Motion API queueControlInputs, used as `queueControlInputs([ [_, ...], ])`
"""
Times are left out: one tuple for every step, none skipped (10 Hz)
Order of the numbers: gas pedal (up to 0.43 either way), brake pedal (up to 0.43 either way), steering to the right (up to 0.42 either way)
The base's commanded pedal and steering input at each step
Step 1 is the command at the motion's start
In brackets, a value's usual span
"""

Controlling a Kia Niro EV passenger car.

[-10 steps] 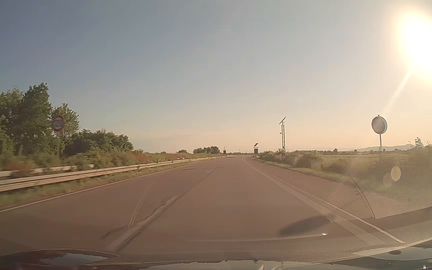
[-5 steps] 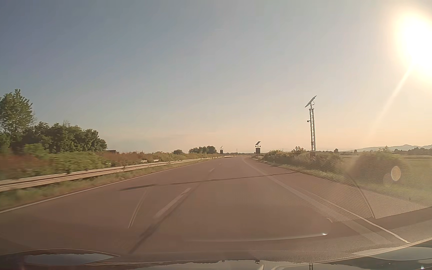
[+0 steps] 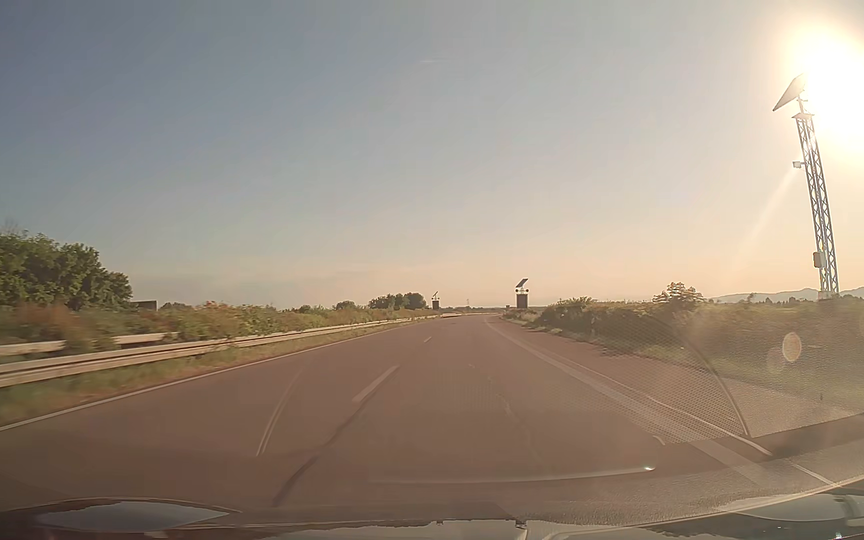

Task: Follow the waypoints while adhering to traffic rules and regulations

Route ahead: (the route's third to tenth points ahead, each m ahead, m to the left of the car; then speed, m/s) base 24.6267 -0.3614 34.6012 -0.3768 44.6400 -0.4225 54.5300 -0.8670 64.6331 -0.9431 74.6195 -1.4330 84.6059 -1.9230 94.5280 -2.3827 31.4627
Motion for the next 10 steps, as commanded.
queueControlInputs([
  [0.248,0.0,0.009],
  [0.248,0.0,0.008],
  [0.248,0.0,0.008],
  [0.248,0.0,0.007],
  [0.248,0.0,0.006],
  [0.248,0.0,0.004],
  [0.248,0.0,0.004],
  [0.248,0.0,0.003],
  [0.248,0.0,0.003],
  [0.248,0.0,0.004],
])
